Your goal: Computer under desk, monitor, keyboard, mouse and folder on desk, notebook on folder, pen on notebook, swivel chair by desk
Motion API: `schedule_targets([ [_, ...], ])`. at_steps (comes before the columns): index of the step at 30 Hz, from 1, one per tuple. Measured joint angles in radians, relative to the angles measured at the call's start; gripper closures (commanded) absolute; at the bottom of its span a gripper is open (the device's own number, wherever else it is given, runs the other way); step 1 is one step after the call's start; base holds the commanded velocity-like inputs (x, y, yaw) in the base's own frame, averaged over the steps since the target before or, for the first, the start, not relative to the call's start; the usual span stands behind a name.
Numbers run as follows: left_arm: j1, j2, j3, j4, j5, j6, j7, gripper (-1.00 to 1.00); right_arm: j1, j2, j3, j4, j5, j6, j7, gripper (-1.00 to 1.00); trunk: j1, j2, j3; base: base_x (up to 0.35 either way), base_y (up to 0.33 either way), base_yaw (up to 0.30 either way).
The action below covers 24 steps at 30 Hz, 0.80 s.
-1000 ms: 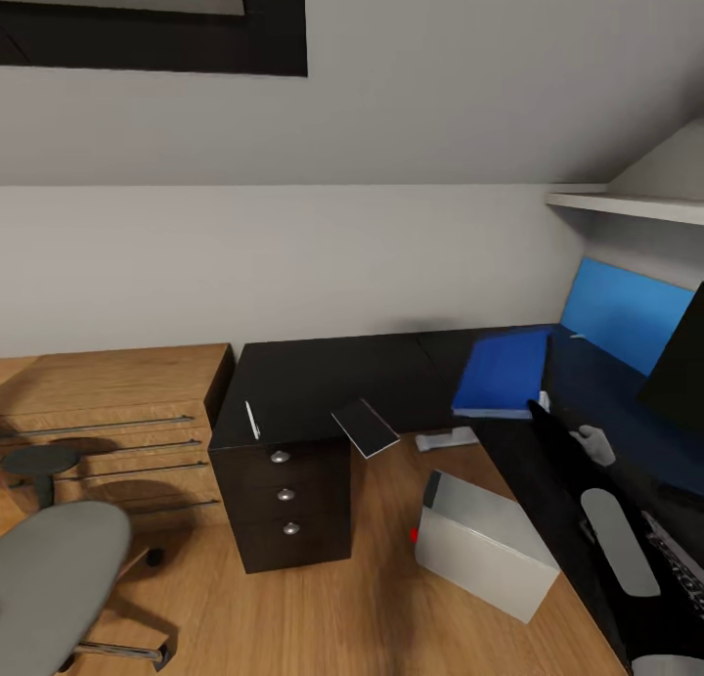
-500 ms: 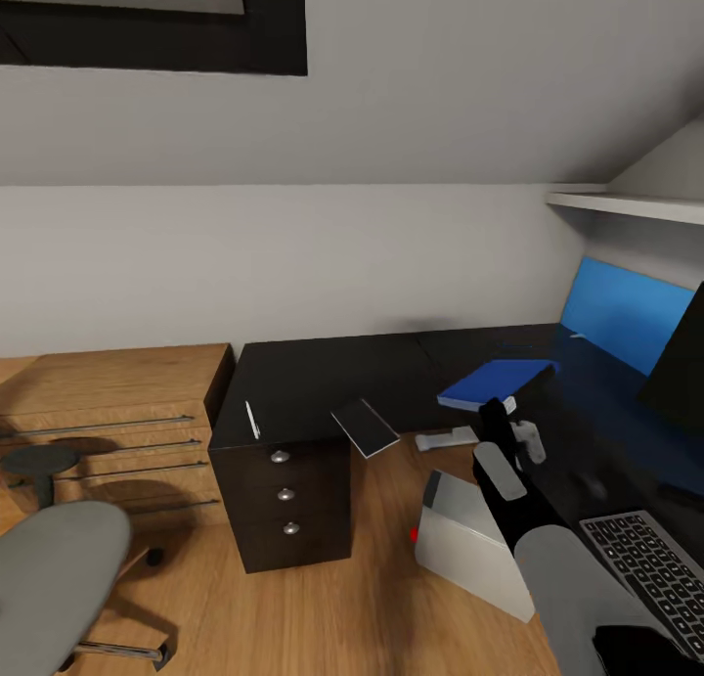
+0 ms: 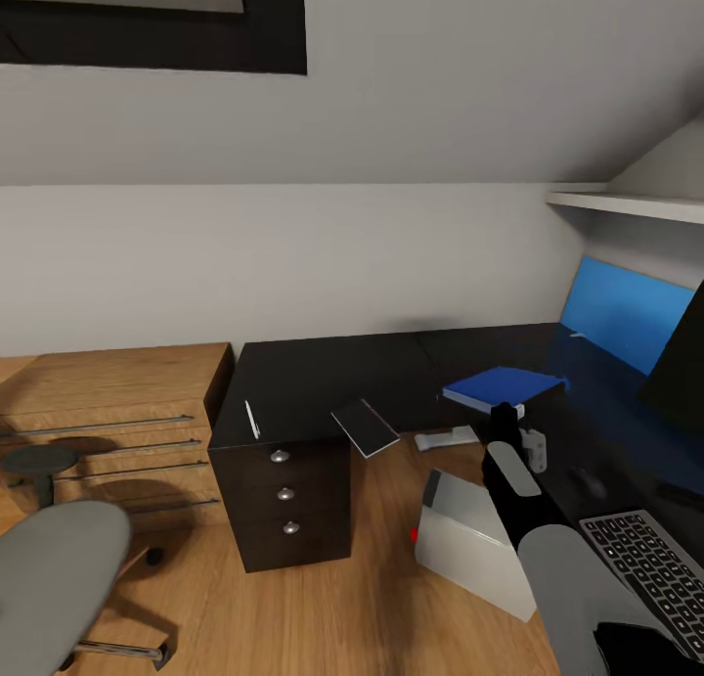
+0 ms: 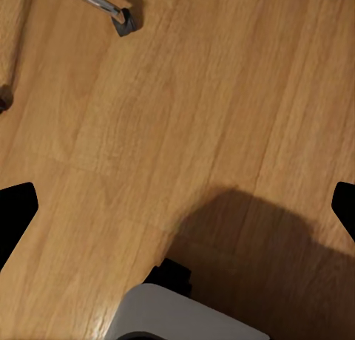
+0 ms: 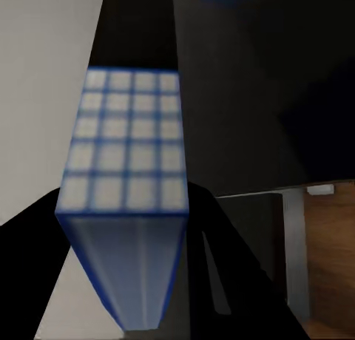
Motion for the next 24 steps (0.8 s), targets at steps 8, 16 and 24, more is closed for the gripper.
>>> schedule_targets([
  [8, 0.000, 0.000, 0.000, -0.007, 0.000, 0.000, 0.000, -1.00, 0.001, 0.001, -0.010, 0.004, -0.078, -0.001, 0.010, 1.00, 0.000, 0.000, 0.000, 0.000, 0.000, -0.018],
  [16, 0.000, 0.000, 0.000, -0.008, 0.000, 0.000, 0.000, -1.00, 0.002, -0.001, -0.012, 0.004, -0.080, -0.001, 0.009, 1.00, 0.000, 0.000, 0.000, 0.000, 0.000, -0.190],
  [24, 0.000, 0.000, -0.001, -0.011, 0.000, 0.000, -0.001, -1.00, 0.001, -0.002, -0.012, 0.006, -0.078, -0.001, 0.010, 1.00, 0.000, 0.000, 0.000, 0.058, 0.000, -0.029],
])
